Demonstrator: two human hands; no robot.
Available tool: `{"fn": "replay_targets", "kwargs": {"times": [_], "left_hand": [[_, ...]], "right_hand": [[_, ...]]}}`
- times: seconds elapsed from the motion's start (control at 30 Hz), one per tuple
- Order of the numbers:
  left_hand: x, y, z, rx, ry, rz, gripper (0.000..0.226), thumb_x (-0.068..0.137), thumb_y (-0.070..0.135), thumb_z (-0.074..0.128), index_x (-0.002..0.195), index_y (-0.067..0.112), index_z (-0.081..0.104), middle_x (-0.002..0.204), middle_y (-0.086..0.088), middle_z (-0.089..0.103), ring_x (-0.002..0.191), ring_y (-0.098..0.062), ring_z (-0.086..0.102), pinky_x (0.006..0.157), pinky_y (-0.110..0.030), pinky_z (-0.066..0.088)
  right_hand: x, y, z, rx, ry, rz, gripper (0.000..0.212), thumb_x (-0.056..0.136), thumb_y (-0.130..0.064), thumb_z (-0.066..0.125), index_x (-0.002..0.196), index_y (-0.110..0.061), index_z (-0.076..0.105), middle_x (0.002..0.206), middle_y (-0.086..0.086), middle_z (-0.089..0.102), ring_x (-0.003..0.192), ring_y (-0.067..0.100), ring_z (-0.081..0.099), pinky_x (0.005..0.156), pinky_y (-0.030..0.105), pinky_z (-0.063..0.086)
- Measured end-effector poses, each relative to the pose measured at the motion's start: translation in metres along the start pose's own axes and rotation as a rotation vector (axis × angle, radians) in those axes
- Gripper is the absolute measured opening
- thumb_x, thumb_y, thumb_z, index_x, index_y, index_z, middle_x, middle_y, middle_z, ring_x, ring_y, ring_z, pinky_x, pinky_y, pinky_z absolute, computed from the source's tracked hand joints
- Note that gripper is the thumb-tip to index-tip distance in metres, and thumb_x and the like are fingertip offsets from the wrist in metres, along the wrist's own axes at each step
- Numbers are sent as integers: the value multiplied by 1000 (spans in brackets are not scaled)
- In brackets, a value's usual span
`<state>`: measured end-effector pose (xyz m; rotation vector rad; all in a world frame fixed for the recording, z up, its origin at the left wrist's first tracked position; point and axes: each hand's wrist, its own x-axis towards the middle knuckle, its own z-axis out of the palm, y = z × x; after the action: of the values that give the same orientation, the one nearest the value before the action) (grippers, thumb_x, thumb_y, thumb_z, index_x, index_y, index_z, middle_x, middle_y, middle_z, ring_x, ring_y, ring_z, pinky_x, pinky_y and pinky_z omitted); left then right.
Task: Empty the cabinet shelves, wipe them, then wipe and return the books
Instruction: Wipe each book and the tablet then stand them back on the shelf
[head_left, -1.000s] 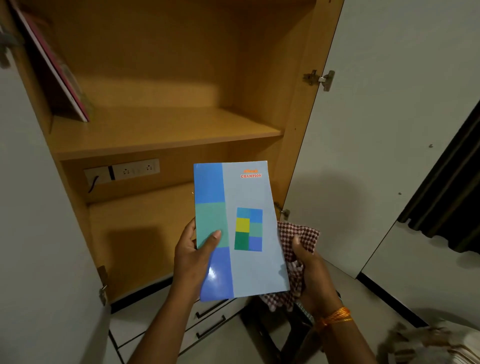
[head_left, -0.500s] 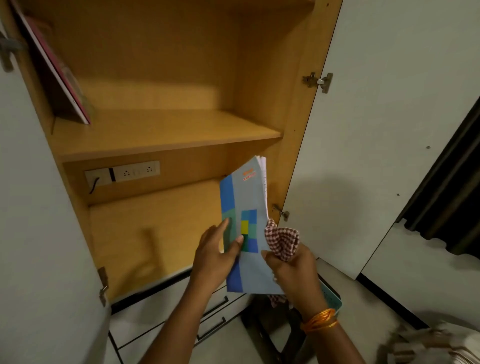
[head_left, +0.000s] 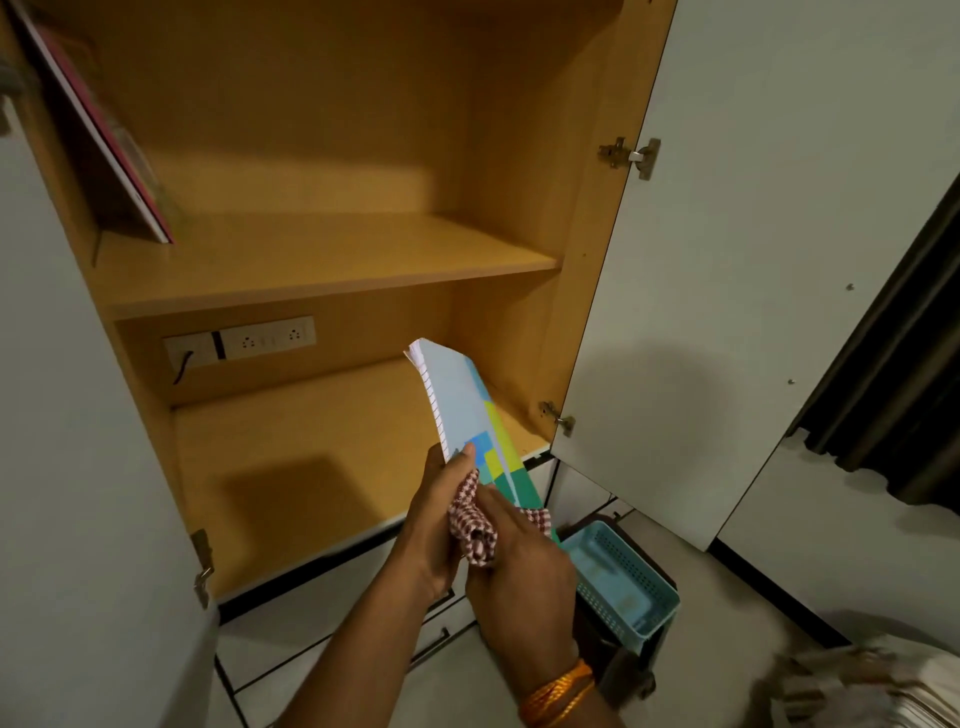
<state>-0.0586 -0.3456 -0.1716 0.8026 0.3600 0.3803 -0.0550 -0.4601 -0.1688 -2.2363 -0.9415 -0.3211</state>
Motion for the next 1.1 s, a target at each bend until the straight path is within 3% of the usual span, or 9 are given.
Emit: {"fn": "replay_targets", "kwargs": {"times": [0.17,0.3,0.4,0.53,0.63,0.73,0.8,0.97,1.1], "left_hand": [[5,-2,-12,-150,68,-34,83,78,55,80,145,14,53,142,-22,57,127,-42,57,110,-61,42],[2,4,-15,23,235,76,46,94,44,62,124,8,66,103,-18,75,86,-31,72,75,-41,58],[-6,4,-16,122,216,87,37,102,43,52,112,14,73,102,-17,76,84,-30,72,76,-41,57],[-12,5,-13,140,141,115,33,100,43,51,107,20,75,109,-19,74,96,-37,70,86,-50,54],[-14,4,-7,63,74,126,34,101,36,51,127,19,66,114,-15,74,98,-34,72,81,-48,60],[-14,6,-6,-45,41,135,44,92,31,57,133,14,62,121,-15,72,103,-30,72,82,-41,60],[-13,8,-9,-88,37,132,48,90,35,58,132,13,63,122,-14,72,106,-29,72,86,-40,60],[-13,7,-15,-81,42,135,45,88,38,57,128,18,66,114,-16,74,89,-30,73,76,-42,61],[-10,4,-17,-23,32,41,49,88,49,60,129,22,66,124,-21,69,104,-39,69,91,-54,55]], "right_hand": [[-2,-4,2,79,-48,-42,57,84,-27,62,140,-35,56,141,-12,59,130,8,54,108,30,46],[13,1,-6,366,93,105,24,93,-20,64,112,-32,72,101,-14,74,92,2,69,81,23,57],[33,8,-22,473,302,196,15,91,-13,71,96,-28,71,83,-20,68,79,-9,65,67,9,52],[54,14,-27,411,479,103,30,90,-13,72,119,-20,70,107,-7,73,90,-2,68,76,17,58],[57,15,-12,324,373,-15,40,90,-7,68,129,-17,64,123,1,69,109,16,66,89,38,60],[46,13,12,128,137,-225,54,90,-28,54,143,-21,52,150,1,49,142,19,41,116,49,36],[37,18,23,-10,71,-304,61,90,-39,48,150,-25,44,161,0,34,152,22,22,122,54,20],[44,38,20,2,65,-219,64,89,-37,39,152,-25,40,163,1,30,153,23,18,120,60,21],[79,43,12,136,90,-21,66,91,-46,33,154,-25,35,163,0,29,151,25,23,119,57,26]]}}
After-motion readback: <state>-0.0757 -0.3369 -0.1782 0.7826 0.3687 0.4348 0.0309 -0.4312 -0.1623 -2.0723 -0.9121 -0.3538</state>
